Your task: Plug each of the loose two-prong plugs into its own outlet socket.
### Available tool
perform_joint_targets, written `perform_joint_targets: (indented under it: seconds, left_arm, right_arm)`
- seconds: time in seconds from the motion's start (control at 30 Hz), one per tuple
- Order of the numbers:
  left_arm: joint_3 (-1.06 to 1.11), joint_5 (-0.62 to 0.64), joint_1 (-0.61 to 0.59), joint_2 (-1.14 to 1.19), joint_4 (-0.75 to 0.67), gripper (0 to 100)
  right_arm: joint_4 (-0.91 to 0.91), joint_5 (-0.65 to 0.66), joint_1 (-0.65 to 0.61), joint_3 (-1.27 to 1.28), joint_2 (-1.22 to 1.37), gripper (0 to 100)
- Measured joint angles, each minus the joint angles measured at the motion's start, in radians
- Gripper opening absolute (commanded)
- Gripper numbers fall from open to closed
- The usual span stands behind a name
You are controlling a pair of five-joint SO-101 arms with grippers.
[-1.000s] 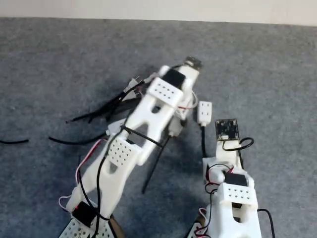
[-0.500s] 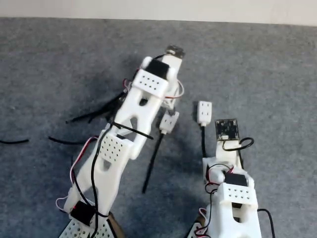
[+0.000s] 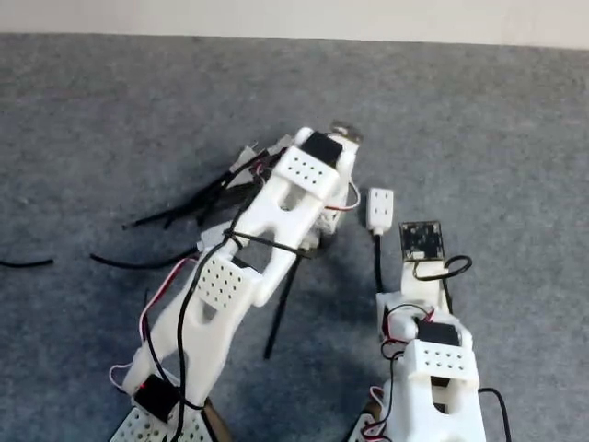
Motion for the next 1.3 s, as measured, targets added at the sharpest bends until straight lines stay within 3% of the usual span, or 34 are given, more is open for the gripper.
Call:
perform_joint_targets:
  seconds: [0.1,0.43,0.77,0.97,1.3]
  left_arm:
    - [0.015,0.018,0.002,0.000,0.000,0]
    - [0.048,-0.040,-0.049,-0.069,0.000,0]
    - [0.279,-0.195,-0.213,-0.680,0.002,0]
    - [0.706,-0.390,-0.273,-1.016,0.005,0]
    - [1.602,-0.956,-0.161,-1.559,-0.005,0]
  right_arm:
    - [0.000,0.000,0.000,0.000,0.000,27.1]
    - [0.000,0.000,0.000,0.000,0.000,27.1]
    - [0.000,0.000,0.000,0.000,0.000,27.1]
    - [0.000,0.000,0.000,0.000,0.000,27.1]
    - [0.000,0.000,0.000,0.000,0.000,27.1]
